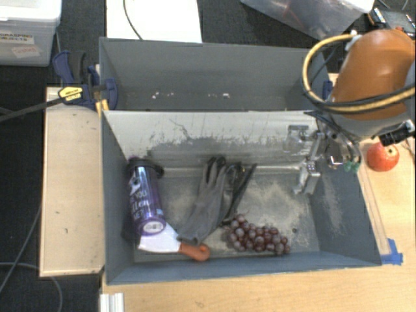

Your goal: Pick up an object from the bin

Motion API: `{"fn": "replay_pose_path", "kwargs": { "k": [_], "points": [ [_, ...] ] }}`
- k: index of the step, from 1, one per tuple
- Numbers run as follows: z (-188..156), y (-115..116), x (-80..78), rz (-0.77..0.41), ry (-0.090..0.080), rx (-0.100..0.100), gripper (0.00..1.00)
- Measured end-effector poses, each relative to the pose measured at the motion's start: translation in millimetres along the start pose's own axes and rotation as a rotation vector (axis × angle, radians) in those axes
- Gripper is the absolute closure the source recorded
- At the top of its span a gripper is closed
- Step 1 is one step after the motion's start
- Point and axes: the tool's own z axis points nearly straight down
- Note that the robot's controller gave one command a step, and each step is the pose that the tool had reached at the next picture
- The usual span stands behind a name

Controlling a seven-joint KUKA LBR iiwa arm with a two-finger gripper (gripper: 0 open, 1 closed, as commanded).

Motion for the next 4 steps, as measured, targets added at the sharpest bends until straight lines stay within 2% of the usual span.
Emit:
{"fn": "replay_pose_path", "kwargs": {
  "k": [1, 2, 3, 4],
  "points": [
    [-5, 0, -1.3, -0.002, -0.009, 0.001, 0.00],
    [135, 76, 39.8, -0.126, -0.011, 0.000, 0.00],
    [101, 80, 15.3, -0.369, -0.017, 0.006, 0.00],
    [142, 38, -22.6, -0.836, -0.010, 0.003, 0.00]
  ]
}}
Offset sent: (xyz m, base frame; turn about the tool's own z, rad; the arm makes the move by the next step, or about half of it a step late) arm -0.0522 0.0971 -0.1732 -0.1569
